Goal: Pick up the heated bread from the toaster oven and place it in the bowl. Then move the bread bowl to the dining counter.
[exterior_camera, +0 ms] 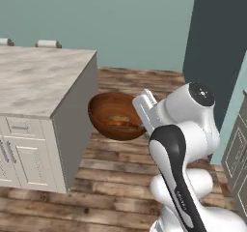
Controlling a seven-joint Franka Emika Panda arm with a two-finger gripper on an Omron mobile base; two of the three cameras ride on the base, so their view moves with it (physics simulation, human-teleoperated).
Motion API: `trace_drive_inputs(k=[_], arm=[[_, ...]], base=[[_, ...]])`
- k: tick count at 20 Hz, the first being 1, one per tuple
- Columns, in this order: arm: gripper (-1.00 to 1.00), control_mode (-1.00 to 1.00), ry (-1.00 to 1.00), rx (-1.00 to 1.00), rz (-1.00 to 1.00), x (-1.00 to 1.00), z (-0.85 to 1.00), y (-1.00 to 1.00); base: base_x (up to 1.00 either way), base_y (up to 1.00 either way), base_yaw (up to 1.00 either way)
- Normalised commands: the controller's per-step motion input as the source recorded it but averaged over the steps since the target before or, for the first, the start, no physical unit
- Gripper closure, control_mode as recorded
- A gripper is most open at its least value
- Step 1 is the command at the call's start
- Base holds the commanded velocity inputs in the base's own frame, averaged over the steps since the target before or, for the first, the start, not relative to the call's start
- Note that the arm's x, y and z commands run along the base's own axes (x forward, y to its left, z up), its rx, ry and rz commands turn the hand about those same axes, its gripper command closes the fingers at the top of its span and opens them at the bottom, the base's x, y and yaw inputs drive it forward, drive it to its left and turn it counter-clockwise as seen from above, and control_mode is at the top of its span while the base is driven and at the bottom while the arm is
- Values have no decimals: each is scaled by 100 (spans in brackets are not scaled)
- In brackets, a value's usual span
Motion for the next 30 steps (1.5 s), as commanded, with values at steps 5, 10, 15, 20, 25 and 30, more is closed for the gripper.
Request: trace_drive_inputs(k=[5,10,15,20,25,30], arm=[[100,100,0,0,0,0,0,0],[100,100,0,0,0,0,0,0],[100,100,0,0,0,0,0,0],[100,100,0,0,0,0,0,0],[100,100,0,0,0,0,0,0],[100,100,0,0,0,0,0,0]], base=[[100,-16,24],[100,-25,13],[100,-5,9],[100,0,6],[100,0,6],[100,0,13]])
